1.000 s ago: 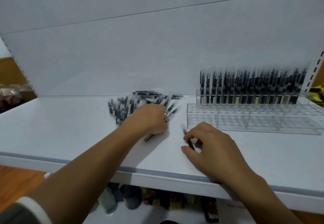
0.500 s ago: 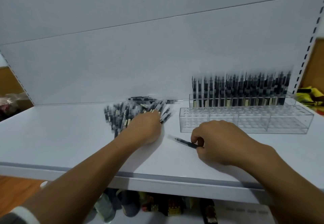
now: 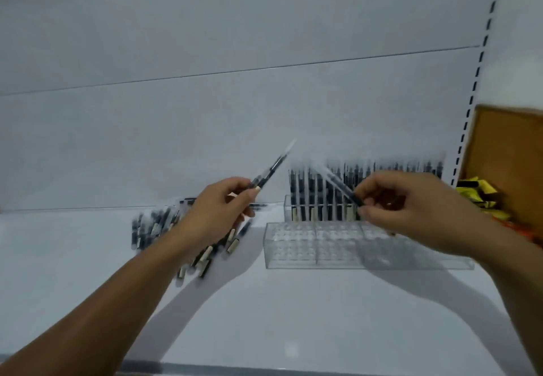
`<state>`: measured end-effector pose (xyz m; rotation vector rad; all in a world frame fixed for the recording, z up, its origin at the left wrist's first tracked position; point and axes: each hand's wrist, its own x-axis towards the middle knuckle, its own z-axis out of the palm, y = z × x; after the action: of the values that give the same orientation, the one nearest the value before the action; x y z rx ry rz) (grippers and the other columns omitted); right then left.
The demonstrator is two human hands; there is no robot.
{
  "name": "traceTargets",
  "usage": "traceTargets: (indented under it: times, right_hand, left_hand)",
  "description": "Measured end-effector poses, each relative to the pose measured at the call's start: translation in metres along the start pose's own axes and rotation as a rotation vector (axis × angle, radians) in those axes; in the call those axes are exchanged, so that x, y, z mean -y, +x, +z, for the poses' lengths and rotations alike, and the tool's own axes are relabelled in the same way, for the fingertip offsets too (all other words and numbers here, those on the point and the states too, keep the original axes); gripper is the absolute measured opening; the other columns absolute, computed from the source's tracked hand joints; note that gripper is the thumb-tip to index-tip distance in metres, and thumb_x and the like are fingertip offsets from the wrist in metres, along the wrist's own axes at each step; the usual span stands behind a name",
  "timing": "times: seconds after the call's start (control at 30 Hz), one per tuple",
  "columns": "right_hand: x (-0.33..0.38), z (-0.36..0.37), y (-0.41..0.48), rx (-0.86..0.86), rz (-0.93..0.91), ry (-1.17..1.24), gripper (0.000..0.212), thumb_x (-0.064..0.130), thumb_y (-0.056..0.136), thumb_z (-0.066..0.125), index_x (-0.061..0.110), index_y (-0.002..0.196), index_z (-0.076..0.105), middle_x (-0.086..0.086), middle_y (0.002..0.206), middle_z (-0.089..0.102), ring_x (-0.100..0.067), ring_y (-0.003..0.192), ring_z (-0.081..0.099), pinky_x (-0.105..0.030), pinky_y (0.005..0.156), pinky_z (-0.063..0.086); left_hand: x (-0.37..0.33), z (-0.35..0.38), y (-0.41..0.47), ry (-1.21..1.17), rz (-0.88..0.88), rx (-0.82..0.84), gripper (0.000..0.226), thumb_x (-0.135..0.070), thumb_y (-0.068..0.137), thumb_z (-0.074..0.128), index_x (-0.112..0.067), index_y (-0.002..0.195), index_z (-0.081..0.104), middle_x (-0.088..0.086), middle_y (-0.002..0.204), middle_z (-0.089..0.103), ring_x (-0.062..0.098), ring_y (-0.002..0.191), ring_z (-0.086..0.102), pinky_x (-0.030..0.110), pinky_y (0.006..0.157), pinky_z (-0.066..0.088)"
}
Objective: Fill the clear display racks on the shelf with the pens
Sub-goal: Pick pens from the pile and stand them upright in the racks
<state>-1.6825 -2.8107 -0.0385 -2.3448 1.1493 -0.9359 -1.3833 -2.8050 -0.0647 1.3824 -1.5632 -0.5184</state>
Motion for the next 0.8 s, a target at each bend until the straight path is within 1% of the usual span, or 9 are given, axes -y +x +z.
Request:
traceTargets:
  times: [0.1, 0.17, 0.23, 0.27, 0.33, 0.43, 0.57, 0.7, 0.8]
  right_hand:
    - [-0.022, -0.025, 0.001, -0.245, 0.049, 0.097, 0.011, 0.024, 0.081, 0.075, 0.031, 0.086, 0.069, 0.013, 0.077, 0.068, -0.007, 0.066, 0.062, -0.014, 0.057, 0.049]
    - [-0.037, -0.036, 0.001, -0.376, 0.099, 0.162, 0.009, 0.025, 0.082, 0.075, 0.029, 0.087, 0.069, 0.007, 0.078, 0.069, -0.009, 0.069, 0.063, -0.02, 0.06, 0.051]
    - [-0.049, -0.042, 0.002, -0.463, 0.131, 0.213, 0.01, 0.02, 0.085, 0.074, 0.025, 0.09, 0.067, 0.0, 0.081, 0.068, -0.017, 0.073, 0.063, -0.026, 0.061, 0.051]
    - [-0.053, -0.043, 0.003, -0.495, 0.142, 0.221, 0.01, 0.019, 0.086, 0.072, 0.023, 0.092, 0.066, -0.003, 0.083, 0.068, -0.022, 0.076, 0.064, -0.032, 0.064, 0.053]
    - [-0.061, -0.044, 0.005, -0.541, 0.159, 0.212, 0.009, 0.018, 0.087, 0.07, 0.022, 0.093, 0.065, -0.007, 0.086, 0.068, -0.03, 0.083, 0.065, -0.042, 0.069, 0.056]
    - [-0.074, -0.047, 0.01, -0.57, 0.181, 0.188, 0.004, 0.022, 0.089, 0.068, 0.023, 0.091, 0.064, -0.008, 0.088, 0.068, -0.032, 0.087, 0.066, -0.051, 0.074, 0.057]
    - [-0.094, -0.054, 0.024, -0.623, 0.198, 0.155, 0.006, 0.025, 0.091, 0.066, 0.019, 0.09, 0.067, -0.005, 0.089, 0.07, -0.026, 0.088, 0.068, -0.05, 0.078, 0.056]
    - [-0.114, -0.053, 0.033, -0.626, 0.195, 0.116, 0.008, 0.02, 0.092, 0.066, 0.019, 0.099, 0.063, -0.009, 0.087, 0.068, -0.03, 0.087, 0.067, -0.052, 0.078, 0.054]
    - [-0.129, -0.042, 0.031, -0.634, 0.177, 0.075, 0.01, 0.017, 0.09, 0.068, 0.02, 0.097, 0.062, -0.006, 0.081, 0.066, -0.03, 0.082, 0.066, -0.051, 0.075, 0.054]
  left_hand:
    - [-0.021, 0.029, 0.019, -0.112, 0.086, 0.028, 0.012, -0.026, 0.096, 0.056, -0.023, 0.097, 0.068, -0.013, 0.079, 0.072, 0.0, 0.065, 0.063, 0.011, 0.057, 0.046]
    - [-0.035, 0.054, 0.031, -0.205, 0.135, 0.059, 0.012, -0.021, 0.097, 0.055, -0.021, 0.099, 0.067, -0.012, 0.089, 0.073, 0.003, 0.069, 0.063, 0.014, 0.059, 0.047]
    - [-0.049, 0.081, 0.04, -0.294, 0.171, 0.098, 0.012, -0.019, 0.097, 0.054, -0.02, 0.101, 0.065, -0.01, 0.09, 0.074, 0.005, 0.07, 0.063, 0.017, 0.06, 0.048]
    - [-0.055, 0.095, 0.044, -0.327, 0.187, 0.121, 0.012, -0.018, 0.098, 0.054, -0.019, 0.103, 0.065, -0.009, 0.09, 0.073, 0.006, 0.07, 0.063, 0.017, 0.061, 0.048]
    - [-0.064, 0.119, 0.05, -0.371, 0.219, 0.169, 0.013, -0.018, 0.098, 0.054, -0.019, 0.105, 0.064, -0.009, 0.09, 0.073, 0.005, 0.071, 0.063, 0.017, 0.062, 0.048]
    - [-0.071, 0.149, 0.054, -0.433, 0.23, 0.213, 0.012, -0.015, 0.098, 0.054, -0.019, 0.104, 0.063, -0.007, 0.09, 0.072, 0.004, 0.07, 0.062, 0.015, 0.062, 0.048]
    - [-0.068, 0.171, 0.06, -0.463, 0.209, 0.246, 0.012, -0.016, 0.097, 0.054, -0.02, 0.104, 0.063, -0.004, 0.093, 0.072, 0.005, 0.071, 0.062, 0.016, 0.065, 0.049]
    - [-0.055, 0.182, 0.061, -0.464, 0.162, 0.266, 0.017, -0.017, 0.097, 0.055, -0.015, 0.112, 0.062, -0.007, 0.091, 0.072, 0.003, 0.071, 0.062, 0.015, 0.064, 0.047]
    - [-0.048, 0.183, 0.064, -0.497, 0.143, 0.241, 0.018, -0.017, 0.097, 0.055, -0.014, 0.113, 0.062, -0.009, 0.09, 0.073, 0.002, 0.071, 0.063, 0.013, 0.064, 0.047]
